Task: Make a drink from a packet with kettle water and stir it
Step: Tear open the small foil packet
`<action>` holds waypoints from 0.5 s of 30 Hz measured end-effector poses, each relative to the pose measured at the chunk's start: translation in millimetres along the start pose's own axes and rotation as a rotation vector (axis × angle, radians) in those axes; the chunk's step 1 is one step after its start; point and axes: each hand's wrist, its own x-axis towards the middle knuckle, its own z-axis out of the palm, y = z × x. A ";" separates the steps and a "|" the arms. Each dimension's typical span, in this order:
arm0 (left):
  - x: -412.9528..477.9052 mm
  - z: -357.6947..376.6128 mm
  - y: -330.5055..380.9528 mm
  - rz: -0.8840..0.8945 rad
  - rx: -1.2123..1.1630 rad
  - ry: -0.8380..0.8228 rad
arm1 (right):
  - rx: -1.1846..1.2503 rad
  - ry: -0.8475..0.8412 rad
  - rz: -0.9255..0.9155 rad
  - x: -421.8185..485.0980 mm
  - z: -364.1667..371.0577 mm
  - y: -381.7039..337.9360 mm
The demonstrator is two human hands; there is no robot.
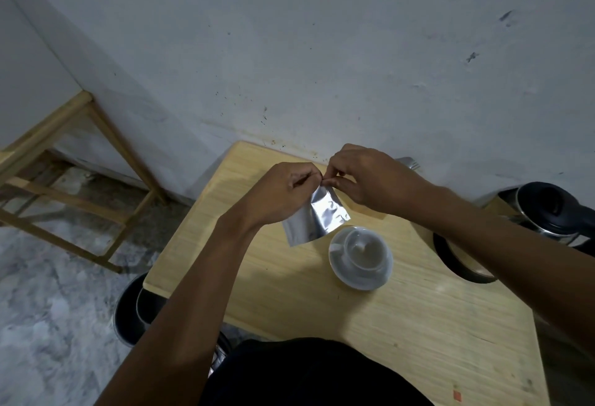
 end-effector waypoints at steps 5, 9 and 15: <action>-4.0 -1.8 11.7 -0.024 -0.205 0.041 | -0.049 0.127 -0.105 -3.5 8.5 2.4; -2.8 1.3 13.6 -0.101 -0.417 0.072 | -0.219 0.288 -0.242 -3.0 12.9 3.0; -3.0 -3.4 9.2 -0.034 -0.273 0.092 | 0.144 0.148 0.101 2.2 -3.7 -1.8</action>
